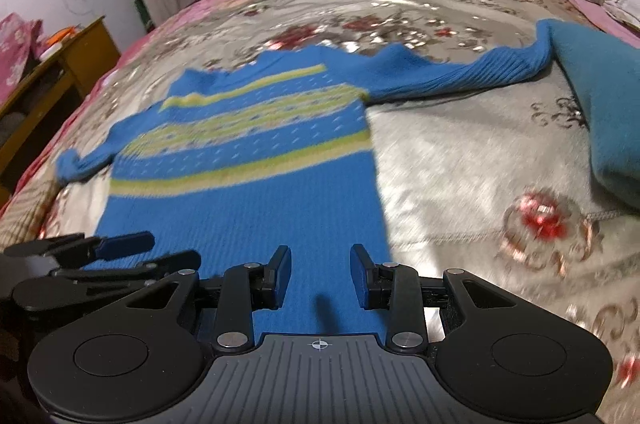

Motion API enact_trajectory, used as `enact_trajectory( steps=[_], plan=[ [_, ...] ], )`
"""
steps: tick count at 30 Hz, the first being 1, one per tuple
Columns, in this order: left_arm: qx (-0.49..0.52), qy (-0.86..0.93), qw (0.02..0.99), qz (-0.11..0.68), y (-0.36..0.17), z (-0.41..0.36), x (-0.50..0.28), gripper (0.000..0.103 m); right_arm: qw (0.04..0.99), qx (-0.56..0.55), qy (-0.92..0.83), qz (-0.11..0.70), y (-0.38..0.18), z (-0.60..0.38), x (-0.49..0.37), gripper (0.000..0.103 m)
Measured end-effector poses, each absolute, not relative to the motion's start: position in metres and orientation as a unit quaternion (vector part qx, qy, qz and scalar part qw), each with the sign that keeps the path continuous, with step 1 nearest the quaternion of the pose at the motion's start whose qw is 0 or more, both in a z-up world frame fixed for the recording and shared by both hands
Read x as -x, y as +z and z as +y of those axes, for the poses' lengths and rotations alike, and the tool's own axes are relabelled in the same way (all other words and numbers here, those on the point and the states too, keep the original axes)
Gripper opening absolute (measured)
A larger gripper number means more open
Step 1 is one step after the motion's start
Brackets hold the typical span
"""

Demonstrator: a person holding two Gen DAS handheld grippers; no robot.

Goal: Fold small clothes
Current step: 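Move the right gripper to the sleeve cuff by the teal towel and grasp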

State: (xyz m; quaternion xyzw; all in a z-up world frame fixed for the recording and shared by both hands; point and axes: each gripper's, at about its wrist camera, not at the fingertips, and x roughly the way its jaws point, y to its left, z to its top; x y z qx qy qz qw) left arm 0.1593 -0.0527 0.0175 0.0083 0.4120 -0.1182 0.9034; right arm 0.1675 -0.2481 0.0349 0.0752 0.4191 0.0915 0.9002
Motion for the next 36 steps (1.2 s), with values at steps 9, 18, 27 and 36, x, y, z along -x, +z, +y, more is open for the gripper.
enact_trajectory(
  steps=[9, 18, 27, 36],
  plan=[
    [0.012, -0.127, 0.906, 0.404, 0.016, -0.065, -0.199, 0.064, 0.904, -0.084, 0.055, 0.415, 0.045, -0.282, -0.227, 0.032],
    [0.029, -0.134, 0.903, 0.407, 0.006, -0.075, -0.232, 0.065, 0.906, -0.100, 0.014, 0.411, 0.050, -0.314, -0.283, 0.032],
    [0.057, -0.135, 0.903, 0.403, 0.002, -0.066, -0.241, 0.065, 0.907, -0.120, -0.061, 0.399, 0.046, -0.349, -0.357, 0.032],
    [0.049, -0.141, 0.904, 0.401, 0.002, -0.061, -0.237, 0.066, 0.893, -0.138, -0.129, 0.408, 0.027, -0.376, -0.407, 0.033]
  ],
)
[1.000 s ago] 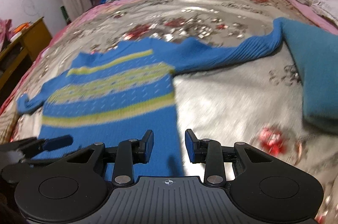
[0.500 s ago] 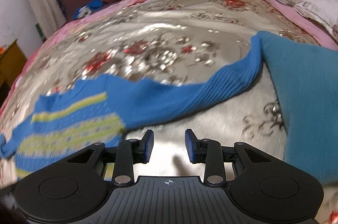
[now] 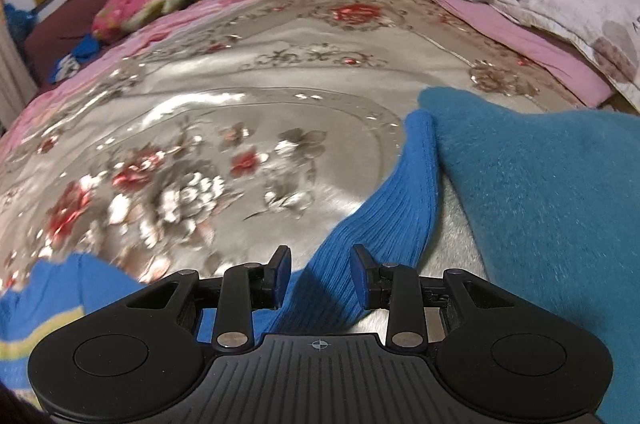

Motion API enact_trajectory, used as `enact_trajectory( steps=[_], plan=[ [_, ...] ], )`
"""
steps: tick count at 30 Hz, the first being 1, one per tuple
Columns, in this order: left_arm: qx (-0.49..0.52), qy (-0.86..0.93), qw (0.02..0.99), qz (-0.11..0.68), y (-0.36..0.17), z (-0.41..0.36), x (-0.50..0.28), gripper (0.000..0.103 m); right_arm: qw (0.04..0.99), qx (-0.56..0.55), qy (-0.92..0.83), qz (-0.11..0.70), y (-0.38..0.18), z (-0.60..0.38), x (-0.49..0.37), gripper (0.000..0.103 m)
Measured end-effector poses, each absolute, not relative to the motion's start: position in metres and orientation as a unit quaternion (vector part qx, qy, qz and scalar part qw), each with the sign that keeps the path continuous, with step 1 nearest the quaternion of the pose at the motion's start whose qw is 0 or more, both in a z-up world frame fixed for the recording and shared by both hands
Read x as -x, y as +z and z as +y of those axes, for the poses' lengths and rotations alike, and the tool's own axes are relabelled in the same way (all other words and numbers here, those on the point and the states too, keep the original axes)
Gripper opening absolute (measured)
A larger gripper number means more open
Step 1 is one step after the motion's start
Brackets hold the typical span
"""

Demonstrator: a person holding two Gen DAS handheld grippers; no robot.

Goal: Fold small clothes
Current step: 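Move the right gripper to the sleeve cuff by the teal towel and grasp, then carry the sleeve with the right gripper across the sweater body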

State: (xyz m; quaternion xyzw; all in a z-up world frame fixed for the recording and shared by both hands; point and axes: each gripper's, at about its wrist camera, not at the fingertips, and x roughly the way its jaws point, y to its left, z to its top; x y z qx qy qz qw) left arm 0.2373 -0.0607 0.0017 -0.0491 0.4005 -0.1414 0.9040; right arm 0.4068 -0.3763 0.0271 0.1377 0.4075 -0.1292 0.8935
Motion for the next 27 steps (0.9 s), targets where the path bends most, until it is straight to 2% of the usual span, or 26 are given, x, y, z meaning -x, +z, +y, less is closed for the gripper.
enact_trajectory(
  steps=[4, 9, 12, 14, 15, 21, 27],
  plan=[
    [0.051, -0.141, 0.903, 0.402, 0.001, -0.057, -0.236, 0.066, 0.894, -0.092, -0.148, 0.413, 0.025, -0.370, -0.418, 0.041],
    [0.054, -0.141, 0.901, 0.406, 0.000, -0.050, -0.232, 0.066, 0.882, -0.076, -0.170, 0.433, 0.013, -0.373, -0.426, 0.041],
    [0.055, -0.141, 0.900, 0.409, 0.001, -0.043, -0.227, 0.066, 0.879, -0.089, -0.186, 0.430, 0.011, -0.383, -0.423, 0.031],
    [0.059, -0.139, 0.899, 0.411, 0.001, -0.037, -0.224, 0.066, 0.878, -0.111, -0.184, 0.427, 0.014, -0.390, -0.418, 0.013],
    [0.061, -0.137, 0.899, 0.412, 0.001, -0.034, -0.223, 0.066, 0.879, -0.121, -0.178, 0.425, 0.017, -0.392, -0.415, 0.011],
    [0.064, -0.117, 0.903, 0.409, 0.004, -0.013, -0.213, 0.066, 0.908, -0.175, -0.097, 0.369, 0.057, -0.373, -0.388, 0.008],
    [0.077, -0.103, 0.909, 0.396, 0.011, 0.010, -0.200, 0.066, 0.928, -0.163, 0.040, 0.332, 0.100, -0.291, -0.360, 0.008]
  ],
)
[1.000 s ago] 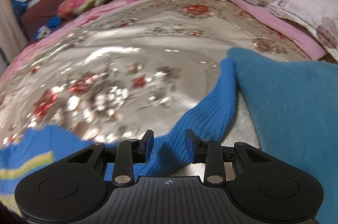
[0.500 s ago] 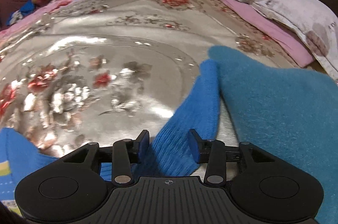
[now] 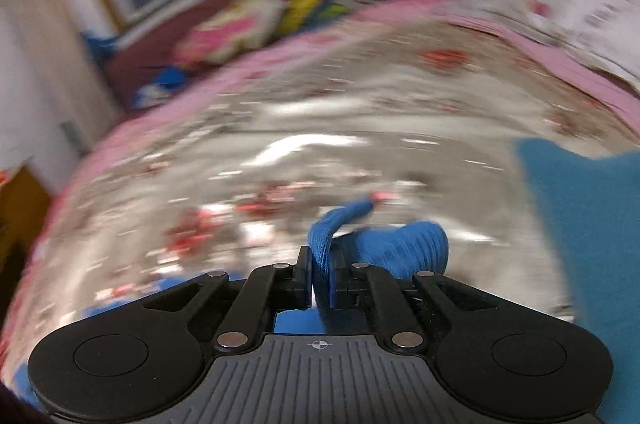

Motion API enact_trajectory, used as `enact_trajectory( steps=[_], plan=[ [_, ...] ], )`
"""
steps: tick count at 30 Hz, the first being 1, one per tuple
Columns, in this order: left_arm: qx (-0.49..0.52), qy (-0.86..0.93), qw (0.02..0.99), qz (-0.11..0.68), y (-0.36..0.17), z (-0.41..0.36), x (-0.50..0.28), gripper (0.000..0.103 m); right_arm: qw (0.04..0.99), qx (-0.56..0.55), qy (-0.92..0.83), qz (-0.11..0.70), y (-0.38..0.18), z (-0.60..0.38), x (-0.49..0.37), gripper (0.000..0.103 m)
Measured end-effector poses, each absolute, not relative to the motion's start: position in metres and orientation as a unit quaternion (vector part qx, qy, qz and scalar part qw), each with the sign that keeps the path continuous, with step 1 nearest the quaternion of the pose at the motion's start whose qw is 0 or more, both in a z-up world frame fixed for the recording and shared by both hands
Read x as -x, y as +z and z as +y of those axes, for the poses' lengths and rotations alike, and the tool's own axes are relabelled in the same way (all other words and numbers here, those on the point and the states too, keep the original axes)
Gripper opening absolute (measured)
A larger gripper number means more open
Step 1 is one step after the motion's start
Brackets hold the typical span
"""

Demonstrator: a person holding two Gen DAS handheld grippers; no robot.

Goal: Fold small clothes
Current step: 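Carry the sleeve with the right gripper across the sweater body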

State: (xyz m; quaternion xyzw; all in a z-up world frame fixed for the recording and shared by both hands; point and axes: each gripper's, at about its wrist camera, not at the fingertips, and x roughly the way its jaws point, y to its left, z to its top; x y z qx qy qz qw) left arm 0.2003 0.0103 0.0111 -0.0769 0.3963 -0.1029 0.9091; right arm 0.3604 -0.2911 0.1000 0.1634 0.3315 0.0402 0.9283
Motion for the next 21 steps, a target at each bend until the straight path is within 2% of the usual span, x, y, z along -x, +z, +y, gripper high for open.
enact_trajectory(
  steps=[5, 7, 8, 13, 16, 19, 21],
  plan=[
    [0.086, -0.091, 0.912, 0.390, 0.013, 0.030, -0.189, 0.067, 0.921, -0.118, 0.162, 0.335, 0.103, -0.199, -0.338, 0.008],
    [0.093, -0.087, 0.912, 0.390, 0.012, 0.040, -0.186, 0.067, 0.906, -0.082, 0.210, 0.359, 0.085, -0.163, -0.330, 0.009],
    [0.096, -0.085, 0.912, 0.390, 0.010, 0.044, -0.185, 0.067, 0.897, -0.064, 0.221, 0.377, 0.072, -0.146, -0.327, 0.013],
    [0.113, -0.076, 0.912, 0.388, 0.007, 0.065, -0.182, 0.067, 0.856, 0.034, 0.235, 0.460, 0.017, -0.102, -0.311, 0.014],
    [0.119, -0.076, 0.914, 0.381, 0.006, 0.072, -0.181, 0.067, 0.863, 0.081, 0.234, 0.441, 0.024, -0.098, -0.297, 0.017],
    [0.127, -0.081, 0.913, 0.378, 0.006, 0.078, -0.178, 0.067, 0.874, 0.114, 0.228, 0.413, 0.038, -0.089, -0.285, 0.024],
    [0.127, -0.084, 0.914, 0.377, 0.006, 0.080, -0.176, 0.067, 0.882, 0.137, 0.225, 0.391, 0.044, -0.082, -0.283, 0.025]
  ],
)
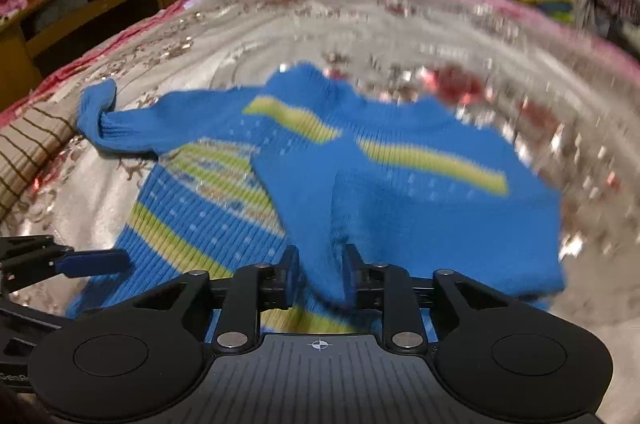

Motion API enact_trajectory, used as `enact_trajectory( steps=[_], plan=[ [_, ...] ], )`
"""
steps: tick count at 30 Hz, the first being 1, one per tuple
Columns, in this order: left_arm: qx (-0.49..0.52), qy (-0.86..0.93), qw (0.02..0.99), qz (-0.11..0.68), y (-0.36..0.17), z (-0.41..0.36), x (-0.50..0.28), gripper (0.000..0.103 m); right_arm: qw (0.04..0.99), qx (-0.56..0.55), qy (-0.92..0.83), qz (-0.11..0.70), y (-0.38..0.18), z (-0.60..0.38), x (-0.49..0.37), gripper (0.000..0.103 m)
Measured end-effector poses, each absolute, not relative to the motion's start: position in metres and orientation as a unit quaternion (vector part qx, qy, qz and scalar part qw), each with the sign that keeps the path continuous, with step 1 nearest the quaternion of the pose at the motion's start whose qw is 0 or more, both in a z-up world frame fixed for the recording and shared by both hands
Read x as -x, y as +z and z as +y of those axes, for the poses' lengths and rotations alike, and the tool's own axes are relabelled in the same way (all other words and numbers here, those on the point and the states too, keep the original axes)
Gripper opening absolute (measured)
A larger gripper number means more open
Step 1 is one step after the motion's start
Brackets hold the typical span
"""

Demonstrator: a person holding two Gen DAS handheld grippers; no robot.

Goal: Fold small clothes
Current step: 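Carry the sleeve with the right gripper across the sweater body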

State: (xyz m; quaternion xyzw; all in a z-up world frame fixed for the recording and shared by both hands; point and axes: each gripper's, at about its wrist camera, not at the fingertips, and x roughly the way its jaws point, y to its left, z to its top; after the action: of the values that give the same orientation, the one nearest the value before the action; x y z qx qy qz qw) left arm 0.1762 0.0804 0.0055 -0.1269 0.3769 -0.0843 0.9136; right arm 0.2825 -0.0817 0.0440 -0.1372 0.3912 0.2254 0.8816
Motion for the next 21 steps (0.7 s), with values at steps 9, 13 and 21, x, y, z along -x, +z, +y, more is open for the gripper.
enact_trajectory(
  steps=[9, 13, 21],
  plan=[
    [0.123, -0.085, 0.918, 0.368, 0.007, 0.089, -0.171, 0.067, 0.873, 0.188, 0.241, 0.380, 0.017, -0.029, -0.305, 0.030],
    [0.128, -0.085, 0.918, 0.365, 0.008, 0.094, -0.172, 0.067, 0.874, 0.176, 0.211, 0.400, 0.008, -0.027, -0.327, 0.017],
    [0.139, -0.080, 0.917, 0.366, 0.006, 0.099, -0.174, 0.067, 0.897, 0.065, 0.255, 0.356, 0.063, -0.026, -0.338, 0.006]
  ],
)
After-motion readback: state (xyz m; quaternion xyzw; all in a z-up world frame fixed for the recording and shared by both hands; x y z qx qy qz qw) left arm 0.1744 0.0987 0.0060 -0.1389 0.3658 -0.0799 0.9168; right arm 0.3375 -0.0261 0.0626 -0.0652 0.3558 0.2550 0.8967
